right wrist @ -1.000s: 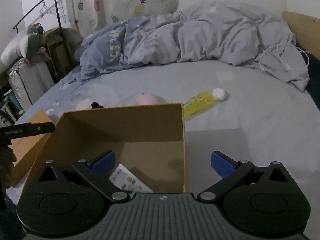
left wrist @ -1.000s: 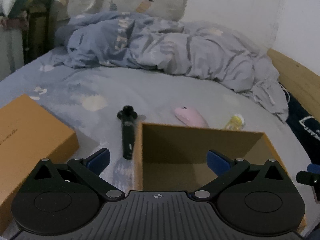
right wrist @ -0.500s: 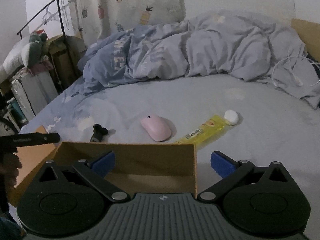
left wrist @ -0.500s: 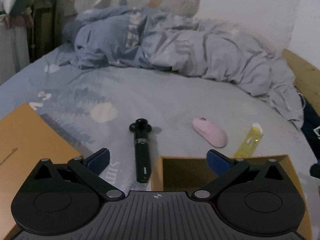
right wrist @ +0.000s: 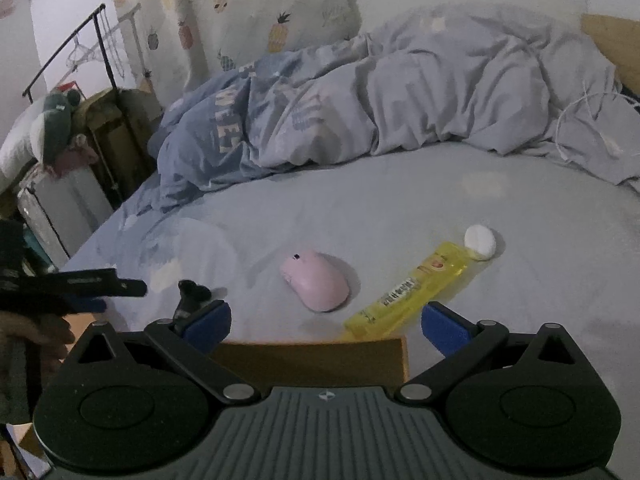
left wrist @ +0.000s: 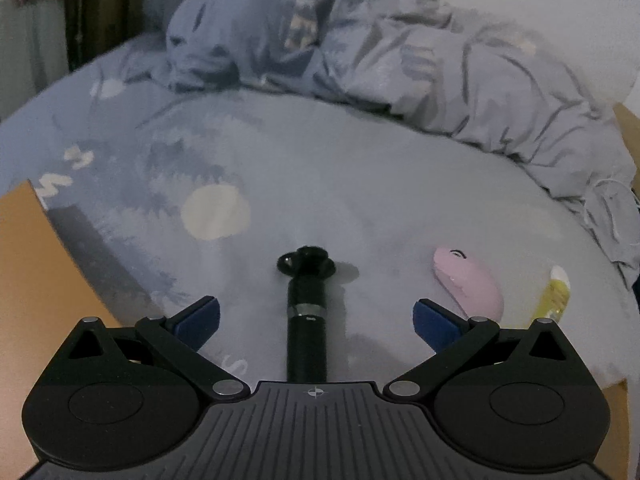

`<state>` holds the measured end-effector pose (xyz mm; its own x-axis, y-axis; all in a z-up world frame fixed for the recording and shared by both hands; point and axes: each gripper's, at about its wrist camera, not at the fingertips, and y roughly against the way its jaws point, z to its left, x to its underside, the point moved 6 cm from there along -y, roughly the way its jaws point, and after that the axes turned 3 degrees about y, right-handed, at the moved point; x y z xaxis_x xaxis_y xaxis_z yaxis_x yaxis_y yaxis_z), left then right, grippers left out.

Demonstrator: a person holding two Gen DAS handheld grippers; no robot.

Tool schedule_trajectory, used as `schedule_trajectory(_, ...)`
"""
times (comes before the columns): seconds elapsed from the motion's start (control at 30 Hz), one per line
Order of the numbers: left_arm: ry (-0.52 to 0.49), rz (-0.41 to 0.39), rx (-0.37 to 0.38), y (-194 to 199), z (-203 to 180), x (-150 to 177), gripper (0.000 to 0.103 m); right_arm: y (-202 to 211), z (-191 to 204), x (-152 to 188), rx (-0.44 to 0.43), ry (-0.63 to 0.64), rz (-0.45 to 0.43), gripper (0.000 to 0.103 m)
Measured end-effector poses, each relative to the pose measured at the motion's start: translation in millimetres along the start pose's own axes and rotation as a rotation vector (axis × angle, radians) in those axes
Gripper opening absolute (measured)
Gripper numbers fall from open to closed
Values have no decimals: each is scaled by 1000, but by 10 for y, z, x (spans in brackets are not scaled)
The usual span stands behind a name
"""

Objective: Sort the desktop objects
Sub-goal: 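Close the left gripper around the black shaver's handle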

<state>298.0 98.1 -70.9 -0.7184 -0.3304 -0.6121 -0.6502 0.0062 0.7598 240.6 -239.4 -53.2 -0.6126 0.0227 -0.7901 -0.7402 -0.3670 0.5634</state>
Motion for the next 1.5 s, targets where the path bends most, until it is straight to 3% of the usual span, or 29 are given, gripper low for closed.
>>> schedule_trajectory(0.3,17,120,20,-516,88,-75,100,-112,-36,62,-20,-40,15,103)
schedule_trajectory(0.47,12,171,-18,-848,166,-64,92,-86,-69,80,-25,-59,3,103)
schedule_trajectory(0.53,16,195,-26,-944,192,-44,85,-94,-88,94,-24,-68,3,103)
schedule_trajectory(0.67,12,241,-26,-1086,209,5,82,-106,-139,139,-20,-70,9,103)
schedule_trajectory(0.87,-76,263,-78,-1138,142,52,81,-84,-216,188,-24,-118,4,103)
schedule_trajectory(0.93,-106,270,-96,-1155,120,67,69,-80,-226,201,-25,-126,4,103)
schedule_trajectory(1.03,-137,277,-110,-1194,65,17,65,-74,-241,216,-25,-133,4,103)
schedule_trajectory(1.17,-147,275,-102,-1183,83,48,62,-39,-276,224,-16,-133,3,103)
schedule_trajectory(1.33,-129,277,-78,-1151,95,49,41,9,-337,209,-5,-140,-9,103)
schedule_trajectory(1.5,-118,271,-72,-1134,87,58,38,47,-335,181,-8,-146,-21,103)
